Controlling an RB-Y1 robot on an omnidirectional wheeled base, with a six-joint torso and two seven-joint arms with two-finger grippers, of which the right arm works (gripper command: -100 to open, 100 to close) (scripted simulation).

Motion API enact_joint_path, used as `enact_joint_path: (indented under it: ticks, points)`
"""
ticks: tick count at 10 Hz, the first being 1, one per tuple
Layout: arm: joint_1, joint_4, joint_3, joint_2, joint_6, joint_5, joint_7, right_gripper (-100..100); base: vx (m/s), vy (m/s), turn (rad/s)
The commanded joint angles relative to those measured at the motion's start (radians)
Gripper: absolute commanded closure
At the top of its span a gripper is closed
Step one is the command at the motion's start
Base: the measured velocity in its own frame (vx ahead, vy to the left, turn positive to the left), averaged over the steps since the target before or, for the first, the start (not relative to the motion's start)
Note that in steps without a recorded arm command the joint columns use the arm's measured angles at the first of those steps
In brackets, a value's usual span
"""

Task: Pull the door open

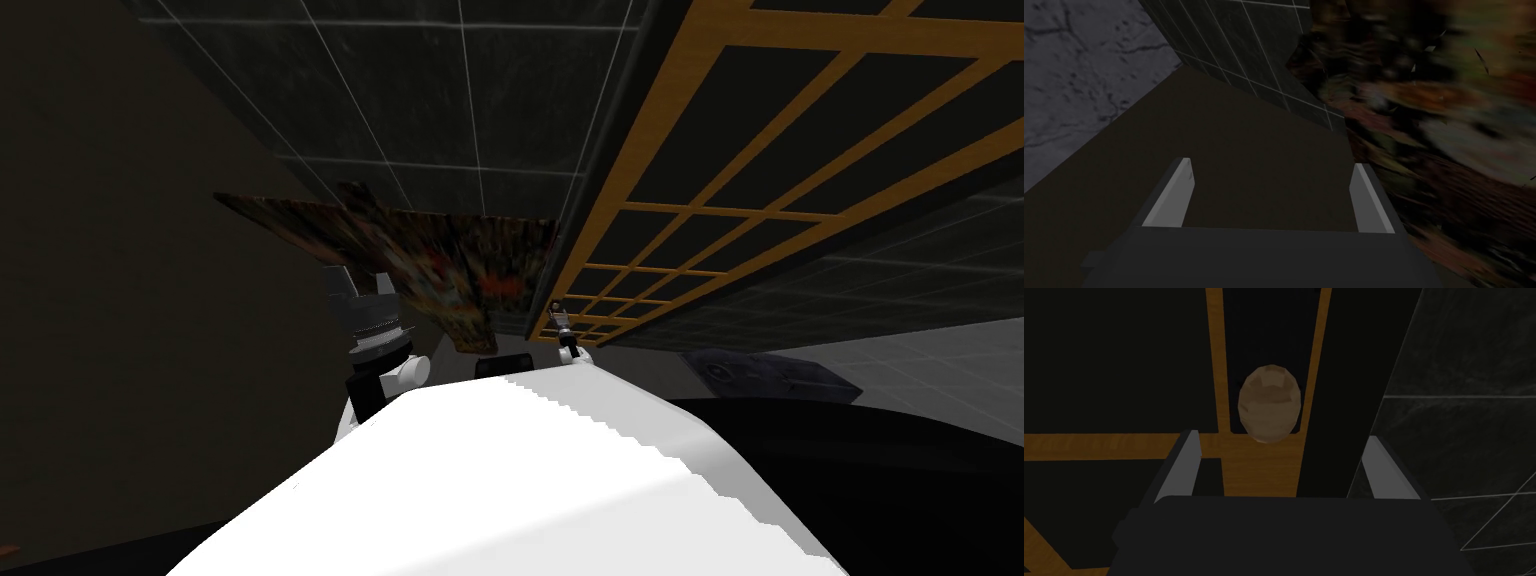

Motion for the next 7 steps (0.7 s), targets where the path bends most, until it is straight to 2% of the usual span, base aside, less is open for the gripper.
enact_joint_path:
  ticks: [1, 2, 7]
  points:
    - [0.002, 0.001, -0.003, -0.004, -0.002, -0.003, -0.005, -100, 0.196, -0.043, -0.006]
    - [0.003, 0.002, -0.005, -0.005, -0.003, -0.004, -0.007, -100, 0.16, -0.036, 0.017]
    - [0.003, 0.002, -0.006, -0.006, -0.003, -0.005, -0.008, -100, -0.001, -0.006, 0.017]
